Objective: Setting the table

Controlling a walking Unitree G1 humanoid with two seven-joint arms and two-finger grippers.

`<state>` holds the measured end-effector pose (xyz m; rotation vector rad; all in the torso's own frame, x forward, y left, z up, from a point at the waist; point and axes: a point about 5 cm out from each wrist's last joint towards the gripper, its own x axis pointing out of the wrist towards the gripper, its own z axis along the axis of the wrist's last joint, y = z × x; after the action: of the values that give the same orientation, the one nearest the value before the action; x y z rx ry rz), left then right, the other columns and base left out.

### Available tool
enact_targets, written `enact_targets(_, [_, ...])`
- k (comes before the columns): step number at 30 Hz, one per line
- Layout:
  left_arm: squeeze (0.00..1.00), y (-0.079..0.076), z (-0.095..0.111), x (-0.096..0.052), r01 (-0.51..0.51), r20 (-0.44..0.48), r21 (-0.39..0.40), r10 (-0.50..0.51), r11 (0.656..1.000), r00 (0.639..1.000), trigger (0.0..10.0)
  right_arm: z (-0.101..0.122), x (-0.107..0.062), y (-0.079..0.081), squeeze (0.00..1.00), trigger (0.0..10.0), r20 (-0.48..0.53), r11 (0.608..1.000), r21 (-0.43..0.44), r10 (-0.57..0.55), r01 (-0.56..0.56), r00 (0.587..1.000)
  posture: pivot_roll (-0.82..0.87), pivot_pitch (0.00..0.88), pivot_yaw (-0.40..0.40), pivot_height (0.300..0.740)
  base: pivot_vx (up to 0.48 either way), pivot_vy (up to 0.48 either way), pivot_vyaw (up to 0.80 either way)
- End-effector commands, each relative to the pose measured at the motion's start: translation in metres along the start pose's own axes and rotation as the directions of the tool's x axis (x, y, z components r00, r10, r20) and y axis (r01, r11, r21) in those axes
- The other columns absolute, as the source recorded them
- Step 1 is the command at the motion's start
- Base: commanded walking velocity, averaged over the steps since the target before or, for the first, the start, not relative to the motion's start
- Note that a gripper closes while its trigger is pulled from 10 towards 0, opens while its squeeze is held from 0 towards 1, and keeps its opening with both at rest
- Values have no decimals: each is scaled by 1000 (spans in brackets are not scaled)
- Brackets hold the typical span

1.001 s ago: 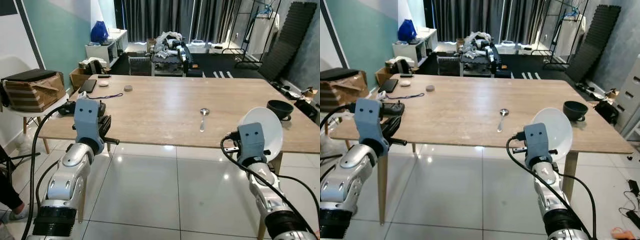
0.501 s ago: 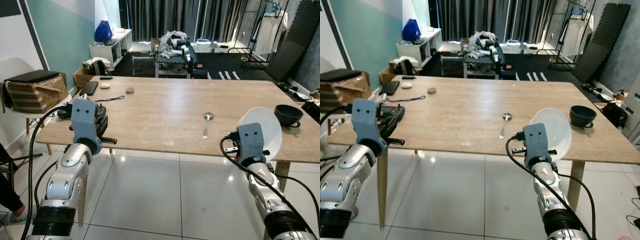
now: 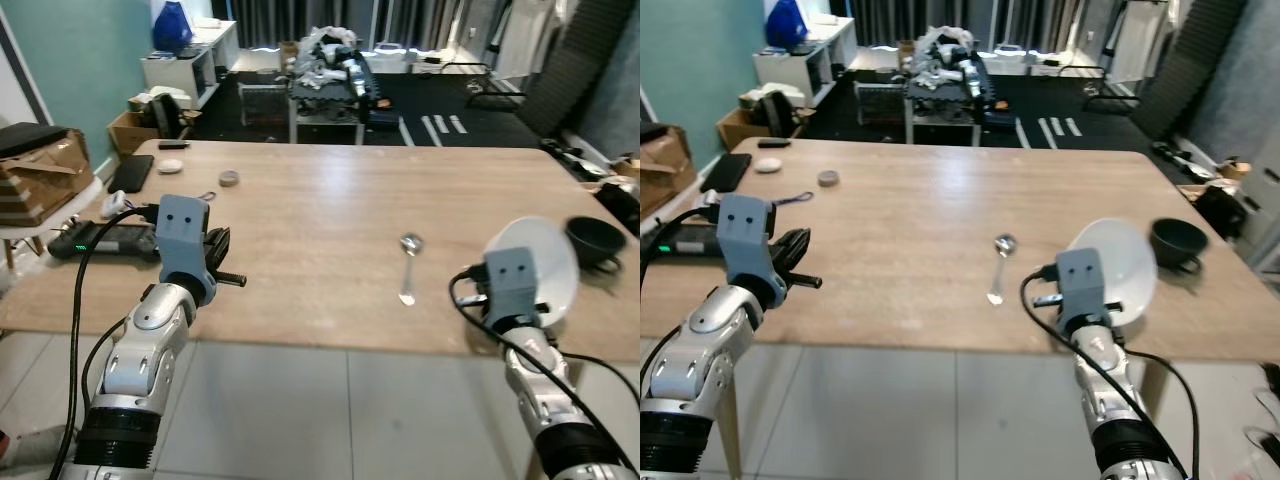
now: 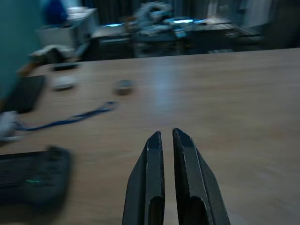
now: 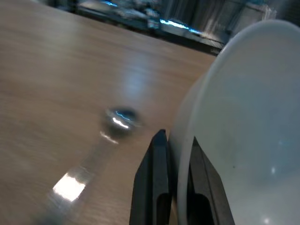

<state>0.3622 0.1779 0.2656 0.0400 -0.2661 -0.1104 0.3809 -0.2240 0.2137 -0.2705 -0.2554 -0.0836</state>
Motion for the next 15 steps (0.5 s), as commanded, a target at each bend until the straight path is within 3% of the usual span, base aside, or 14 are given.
enact_targets(1, [0, 1, -4, -2, -9, -13, 3, 9, 1000, 1000, 10000, -6, -4, 2, 0, 10000, -17, 1000, 1, 7, -7, 1000, 41, 127, 96, 740, 240, 0, 0])
enact_targets(15, [0, -4, -7, -2, 15, -28, 14, -15, 1000, 999, 10000, -7, -5, 8, 0, 10000, -15, 1000, 10, 21, -21, 1000, 41, 130, 97, 740, 17, 0, 0])
